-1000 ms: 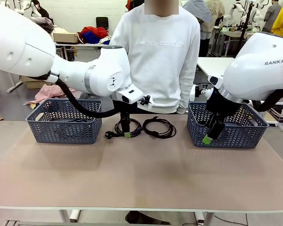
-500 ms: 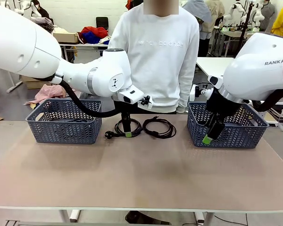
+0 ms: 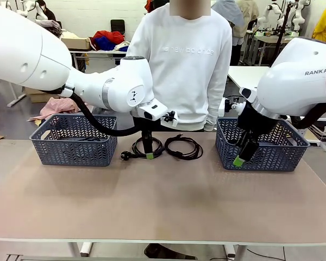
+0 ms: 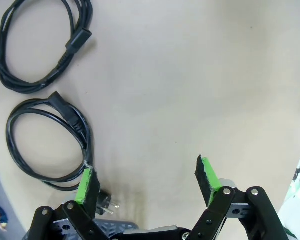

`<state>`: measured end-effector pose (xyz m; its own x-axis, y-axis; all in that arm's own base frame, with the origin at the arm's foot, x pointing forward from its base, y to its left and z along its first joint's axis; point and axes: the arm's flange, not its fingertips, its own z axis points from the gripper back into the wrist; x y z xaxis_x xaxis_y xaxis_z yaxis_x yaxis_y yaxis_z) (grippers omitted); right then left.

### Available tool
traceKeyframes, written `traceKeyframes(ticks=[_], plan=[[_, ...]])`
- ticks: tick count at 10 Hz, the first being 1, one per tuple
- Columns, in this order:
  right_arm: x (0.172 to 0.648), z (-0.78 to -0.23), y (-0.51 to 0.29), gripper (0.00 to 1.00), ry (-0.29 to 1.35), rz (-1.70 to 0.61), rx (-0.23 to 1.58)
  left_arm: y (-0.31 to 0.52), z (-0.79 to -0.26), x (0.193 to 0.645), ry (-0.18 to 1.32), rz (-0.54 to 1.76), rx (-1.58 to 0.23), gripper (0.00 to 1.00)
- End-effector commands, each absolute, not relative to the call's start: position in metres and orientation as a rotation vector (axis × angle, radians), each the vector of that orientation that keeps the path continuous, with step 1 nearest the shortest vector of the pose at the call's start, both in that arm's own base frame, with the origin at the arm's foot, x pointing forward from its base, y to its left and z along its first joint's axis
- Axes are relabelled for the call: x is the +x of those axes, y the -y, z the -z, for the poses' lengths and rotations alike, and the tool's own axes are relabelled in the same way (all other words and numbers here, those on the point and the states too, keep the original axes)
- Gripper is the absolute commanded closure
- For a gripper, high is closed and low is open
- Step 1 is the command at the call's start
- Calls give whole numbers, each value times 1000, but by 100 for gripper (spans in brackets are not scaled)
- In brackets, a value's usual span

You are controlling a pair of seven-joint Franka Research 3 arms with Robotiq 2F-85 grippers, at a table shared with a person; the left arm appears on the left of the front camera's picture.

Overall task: Organize the cables according to human instructions.
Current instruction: Pick up a bundle of cables and place it in the basket indicated by the human.

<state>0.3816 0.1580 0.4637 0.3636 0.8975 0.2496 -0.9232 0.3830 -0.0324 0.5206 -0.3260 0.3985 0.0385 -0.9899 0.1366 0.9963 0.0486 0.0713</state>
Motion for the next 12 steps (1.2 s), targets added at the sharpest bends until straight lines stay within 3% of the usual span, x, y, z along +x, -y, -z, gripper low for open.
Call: traceKeyframes(ticks=[1, 12], plan=[[382, -465, -160, 0, 243, -1173, 113, 327, -397, 533, 165, 1513, -43, 0], [382, -465, -160, 0, 243, -1173, 113, 320, -339, 616, 74, 1477, 46, 0]])
